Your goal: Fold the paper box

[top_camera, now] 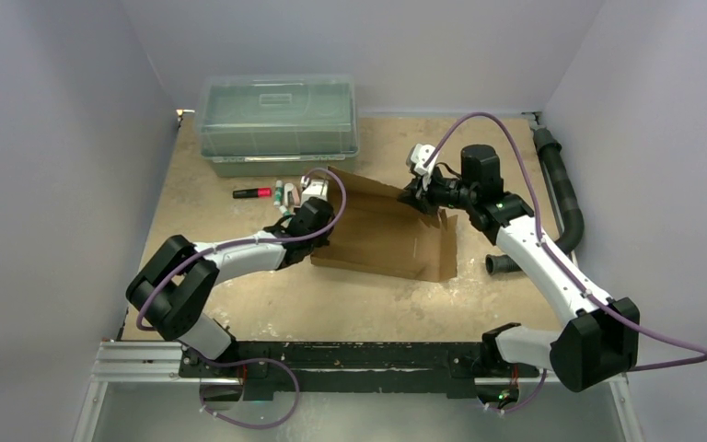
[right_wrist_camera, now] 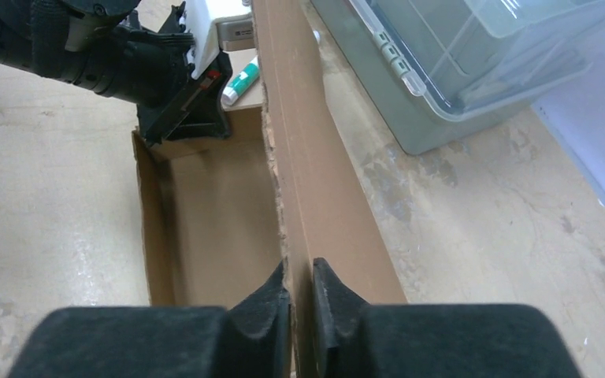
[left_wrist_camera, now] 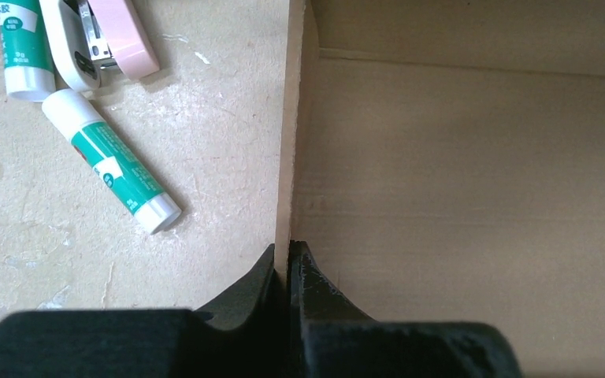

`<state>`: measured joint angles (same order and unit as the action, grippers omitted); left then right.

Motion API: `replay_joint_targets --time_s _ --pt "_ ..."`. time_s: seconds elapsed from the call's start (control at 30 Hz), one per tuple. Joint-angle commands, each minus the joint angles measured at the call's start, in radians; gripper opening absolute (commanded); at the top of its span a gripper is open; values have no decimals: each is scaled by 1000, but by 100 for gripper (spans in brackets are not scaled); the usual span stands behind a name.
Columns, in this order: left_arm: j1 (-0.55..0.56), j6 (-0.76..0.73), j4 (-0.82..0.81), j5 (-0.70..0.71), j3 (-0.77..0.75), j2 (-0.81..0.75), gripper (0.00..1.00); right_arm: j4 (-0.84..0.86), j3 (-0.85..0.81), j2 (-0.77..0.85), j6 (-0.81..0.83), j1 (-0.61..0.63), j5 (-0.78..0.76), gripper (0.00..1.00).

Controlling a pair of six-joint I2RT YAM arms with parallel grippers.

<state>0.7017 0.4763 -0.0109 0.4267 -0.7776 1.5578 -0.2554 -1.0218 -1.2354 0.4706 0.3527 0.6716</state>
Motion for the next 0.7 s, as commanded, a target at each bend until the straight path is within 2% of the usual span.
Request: replay_joint_targets --time_s 0.0,0.1,0.4,0.67 --pt "11 -15 -19 -31 11 12 3 2 18 -3 -12 5 -30 8" --pt "9 -10 -18 5 -2 18 14 1 19 -6 -11 6 -18 0" --pt "-33 -18 -116 25 -14 16 34 -9 17 -8 -6 5 18 0" --pt "-90 -51 -154 -64 -32 -9 39 -13 15 -14 -3 6 23 0"
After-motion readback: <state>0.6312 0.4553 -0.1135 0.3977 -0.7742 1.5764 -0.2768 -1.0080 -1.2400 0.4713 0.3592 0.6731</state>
